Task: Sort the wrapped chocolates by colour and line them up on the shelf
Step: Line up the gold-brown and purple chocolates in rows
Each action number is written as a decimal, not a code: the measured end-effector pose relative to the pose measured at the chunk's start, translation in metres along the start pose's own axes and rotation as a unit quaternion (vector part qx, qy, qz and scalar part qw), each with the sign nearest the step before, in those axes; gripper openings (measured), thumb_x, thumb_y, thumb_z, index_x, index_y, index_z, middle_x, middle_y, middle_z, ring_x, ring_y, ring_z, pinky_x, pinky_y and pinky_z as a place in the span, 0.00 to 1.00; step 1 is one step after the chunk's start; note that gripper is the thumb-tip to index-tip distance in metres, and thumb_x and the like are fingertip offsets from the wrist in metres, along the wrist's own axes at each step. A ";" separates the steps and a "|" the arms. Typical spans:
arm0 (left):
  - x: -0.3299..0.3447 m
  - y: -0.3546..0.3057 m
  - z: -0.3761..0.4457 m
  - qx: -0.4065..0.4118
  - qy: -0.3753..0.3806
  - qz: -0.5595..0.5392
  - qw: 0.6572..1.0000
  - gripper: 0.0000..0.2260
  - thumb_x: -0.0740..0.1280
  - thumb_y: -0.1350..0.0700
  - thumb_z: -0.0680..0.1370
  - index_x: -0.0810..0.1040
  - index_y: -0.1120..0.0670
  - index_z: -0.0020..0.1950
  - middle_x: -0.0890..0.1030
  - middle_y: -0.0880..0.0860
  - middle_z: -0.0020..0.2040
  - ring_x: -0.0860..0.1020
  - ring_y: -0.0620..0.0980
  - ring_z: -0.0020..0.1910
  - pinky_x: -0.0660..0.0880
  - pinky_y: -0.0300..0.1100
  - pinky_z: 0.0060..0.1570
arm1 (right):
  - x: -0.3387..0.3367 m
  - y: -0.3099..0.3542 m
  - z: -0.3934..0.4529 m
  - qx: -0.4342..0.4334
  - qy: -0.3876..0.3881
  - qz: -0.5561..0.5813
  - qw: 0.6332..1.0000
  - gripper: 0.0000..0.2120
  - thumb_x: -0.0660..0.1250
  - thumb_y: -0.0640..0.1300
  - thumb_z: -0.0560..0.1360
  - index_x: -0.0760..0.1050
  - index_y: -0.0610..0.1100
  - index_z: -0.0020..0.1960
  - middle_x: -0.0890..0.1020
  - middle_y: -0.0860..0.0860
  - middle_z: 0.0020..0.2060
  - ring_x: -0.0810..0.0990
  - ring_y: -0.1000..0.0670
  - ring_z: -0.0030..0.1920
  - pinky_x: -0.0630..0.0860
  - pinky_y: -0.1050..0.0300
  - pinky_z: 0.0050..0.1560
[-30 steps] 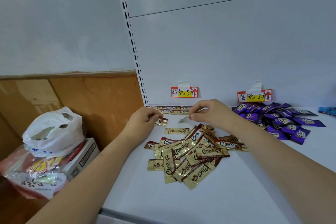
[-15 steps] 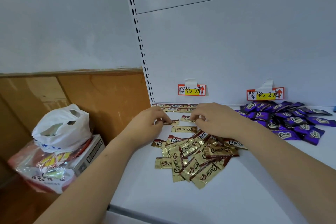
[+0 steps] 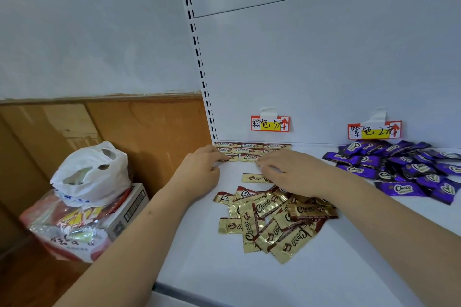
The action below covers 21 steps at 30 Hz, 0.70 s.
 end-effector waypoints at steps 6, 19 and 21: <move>0.002 0.003 0.003 -0.007 -0.002 0.008 1.000 0.20 0.56 0.60 0.81 0.72 0.47 0.72 0.70 0.47 0.70 0.68 0.48 0.68 0.64 0.46 0.67 | 0.002 0.003 0.003 -0.002 0.041 -0.014 0.999 0.37 0.38 0.71 0.75 0.78 0.51 0.56 0.78 0.54 0.59 0.74 0.51 0.62 0.70 0.48 0.65; 0.004 0.007 0.006 -0.013 0.000 -0.003 1.000 0.20 0.57 0.59 0.80 0.72 0.47 0.71 0.70 0.47 0.70 0.68 0.48 0.68 0.63 0.47 0.67 | 0.006 0.010 0.008 0.019 0.039 0.016 0.999 0.45 0.34 0.74 0.69 0.65 0.54 0.76 0.61 0.56 0.77 0.57 0.55 0.77 0.55 0.51 0.77; 0.004 0.009 0.007 -0.018 -0.005 -0.001 1.000 0.19 0.58 0.58 0.80 0.73 0.46 0.70 0.70 0.47 0.70 0.68 0.48 0.67 0.63 0.47 0.66 | 0.005 0.009 0.007 0.019 0.026 0.023 0.999 0.44 0.34 0.74 0.70 0.63 0.54 0.76 0.61 0.57 0.77 0.56 0.56 0.77 0.55 0.50 0.77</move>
Point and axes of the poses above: each hand's wrist, its own z-axis towards the middle knuckle, its own x-axis out of the palm, y = z × x, the point moved 2 cm from there along z, towards the middle knuckle
